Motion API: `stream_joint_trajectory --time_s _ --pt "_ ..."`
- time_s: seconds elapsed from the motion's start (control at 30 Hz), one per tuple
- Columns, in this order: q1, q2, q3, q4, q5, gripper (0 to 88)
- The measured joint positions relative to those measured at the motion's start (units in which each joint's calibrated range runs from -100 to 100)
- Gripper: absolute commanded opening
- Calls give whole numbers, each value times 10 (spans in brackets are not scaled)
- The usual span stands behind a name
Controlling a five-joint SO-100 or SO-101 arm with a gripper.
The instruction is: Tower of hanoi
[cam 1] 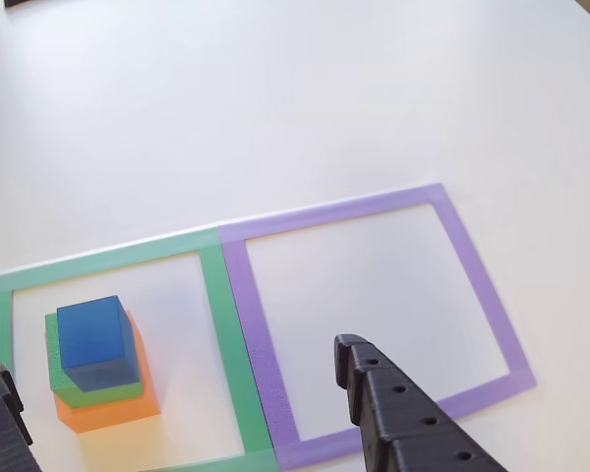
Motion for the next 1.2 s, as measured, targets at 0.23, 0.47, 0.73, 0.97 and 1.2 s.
stream_joint_trajectory --time_s 0.23,0.47,0.73,0.97,1.2 --pt "-2 41 71 -142 0 395" --pt "-27 135 89 -277 0 404" --pt "-51 235 89 -384 0 405" --pt "-59 332 87 -464 0 398" --pt "-81 384 69 -502 0 364"
